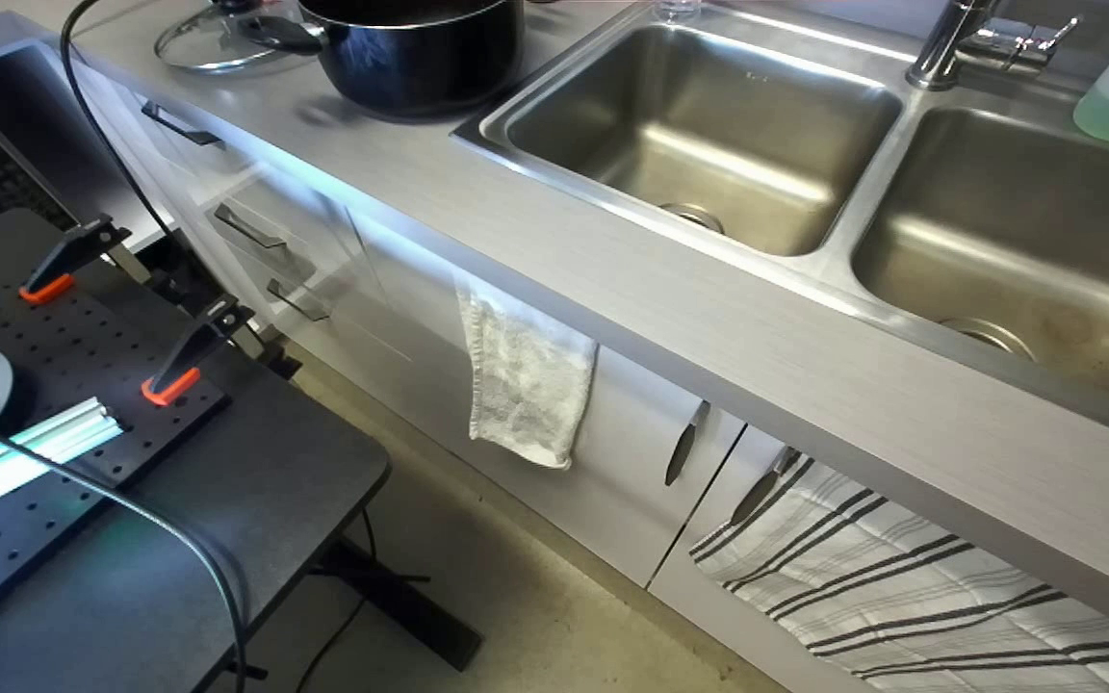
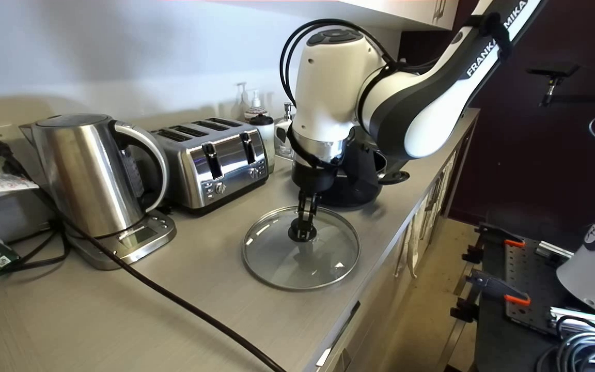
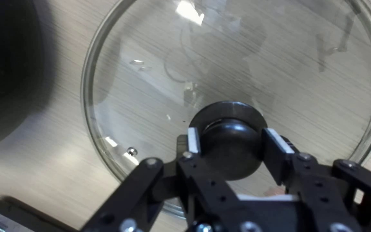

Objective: Remove the lid from the pot

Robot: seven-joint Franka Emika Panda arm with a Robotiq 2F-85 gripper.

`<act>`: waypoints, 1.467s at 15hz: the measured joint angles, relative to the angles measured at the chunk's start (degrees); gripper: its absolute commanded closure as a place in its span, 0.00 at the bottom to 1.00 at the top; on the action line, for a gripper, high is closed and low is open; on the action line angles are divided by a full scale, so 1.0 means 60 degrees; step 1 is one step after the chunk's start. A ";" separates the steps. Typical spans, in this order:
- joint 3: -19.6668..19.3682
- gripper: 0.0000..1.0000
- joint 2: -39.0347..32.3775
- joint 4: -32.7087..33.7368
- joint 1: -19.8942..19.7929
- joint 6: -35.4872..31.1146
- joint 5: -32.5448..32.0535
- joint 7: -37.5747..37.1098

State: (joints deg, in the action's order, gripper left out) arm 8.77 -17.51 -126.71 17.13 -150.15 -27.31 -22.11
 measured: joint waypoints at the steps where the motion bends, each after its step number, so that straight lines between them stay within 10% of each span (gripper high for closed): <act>1: -0.0012 0.11 -0.0037 -0.0001 0.0002 0.0000 0.0000 0.0013; 22: -0.0085 0.00 0.1925 -0.1696 0.0118 -0.1965 -0.0544 -0.0069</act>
